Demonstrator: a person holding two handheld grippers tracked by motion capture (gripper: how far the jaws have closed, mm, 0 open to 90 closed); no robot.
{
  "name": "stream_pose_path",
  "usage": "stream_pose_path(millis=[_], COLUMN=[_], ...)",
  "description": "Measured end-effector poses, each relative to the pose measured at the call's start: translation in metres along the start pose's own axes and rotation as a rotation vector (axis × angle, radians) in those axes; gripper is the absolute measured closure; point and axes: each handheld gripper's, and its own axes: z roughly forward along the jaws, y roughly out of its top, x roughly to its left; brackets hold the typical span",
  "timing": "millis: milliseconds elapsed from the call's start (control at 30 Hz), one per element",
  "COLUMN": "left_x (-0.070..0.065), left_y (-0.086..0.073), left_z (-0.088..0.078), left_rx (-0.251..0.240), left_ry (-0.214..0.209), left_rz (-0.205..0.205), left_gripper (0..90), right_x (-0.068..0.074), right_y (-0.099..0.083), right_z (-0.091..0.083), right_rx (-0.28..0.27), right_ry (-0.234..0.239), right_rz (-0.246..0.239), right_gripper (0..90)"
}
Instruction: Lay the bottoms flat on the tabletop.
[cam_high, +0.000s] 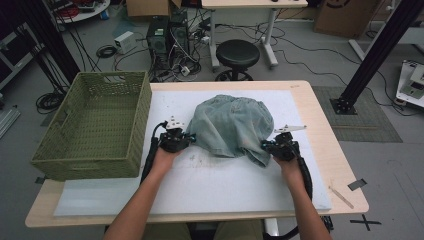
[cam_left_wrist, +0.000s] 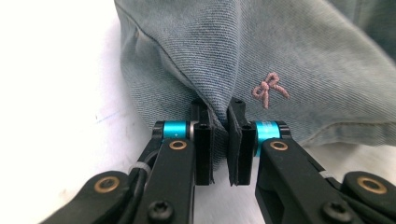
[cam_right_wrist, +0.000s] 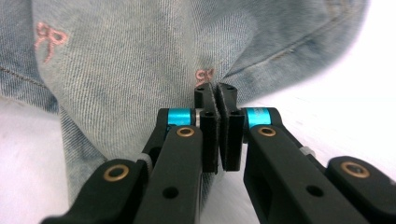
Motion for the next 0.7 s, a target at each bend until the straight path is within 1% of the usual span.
stream_pose_path(millis=[33,100,133,167,233,267,300,367,433,467,500,533,567,600,633,700], left_x=[0.0,0.001,0.0,-0.001,-0.006,-0.009,-0.01,-0.012,-0.011,-0.011,-0.009,-0.008,-0.007,-0.006,-0.004,-0.003], left_y=[-0.001,-0.003,-0.005,-0.006,-0.01,-0.012,-0.014,-0.018,-0.021,-0.022,-0.023,-0.023,-0.023,-0.022,-0.021,-0.018], left_z=[-0.005,-0.016,-0.02,-0.025,-0.032,-0.036,-0.039,-0.044,-0.044,-0.044,-0.044,-0.044,-0.045,-0.045,-0.046,-0.046], left_rx=[-0.008,-0.024,-0.029,-0.029,-0.018,-0.022,-0.025,-0.033,-0.036,-0.047,-0.061,-0.079,-0.098,-0.117,-0.138,-0.162], left_ry=[-0.005,-0.022,-0.045,-0.058,-0.073,-0.082,-0.087,-0.089,-0.088,-0.083,-0.079,-0.073,-0.06,-0.05,-0.039,-0.023], left_rz=[0.003,-0.008,-0.019,-0.02,0.009,0.014,0.023,0.018,0.008,-0.002,-0.021,-0.039,-0.046,-0.052,-0.061,-0.06], left_gripper=[82.5,82.5,82.5,82.5,82.6,82.6,82.7,82.6,82.1,79.2,73.1,66.2,58.3,50.9,46.2,44.9], right_x=[-0.002,-0.008,-0.011,-0.014,-0.02,-0.022,-0.023,-0.021,-0.018,-0.015,-0.012,-0.01,-0.007,-0.005,-0.003,0.003], right_y=[-0.002,-0.007,-0.01,-0.013,-0.019,-0.02,-0.021,-0.022,-0.021,-0.021,-0.021,-0.02,-0.019,-0.017,-0.016,-0.012], right_z=[-0.005,-0.017,-0.022,-0.028,-0.036,-0.038,-0.04,-0.043,-0.043,-0.042,-0.041,-0.04,-0.04,-0.039,-0.039,-0.035], right_rx=[-0.007,-0.028,-0.04,-0.045,-0.06,-0.06,-0.062,-0.06,-0.058,-0.061,-0.067,-0.078,-0.091,-0.102,-0.108,-0.112], right_ry=[-0.013,-0.029,-0.034,-0.028,-0.036,-0.035,-0.045,-0.063,-0.076,-0.075,-0.081,-0.083,-0.082,-0.077,-0.072,-0.068], right_rz=[-0.009,-0.009,0.0,0.014,0.029,0.038,0.031,0.019,0.0,-0.01,-0.022,-0.029,-0.028,-0.036,-0.046,-0.064], right_gripper=[89.5,89.6,89.6,89.6,89.6,89.6,89.6,89.6,89.2,87.7,82.1,73.3,66.6,63.7,60.4,53.1])
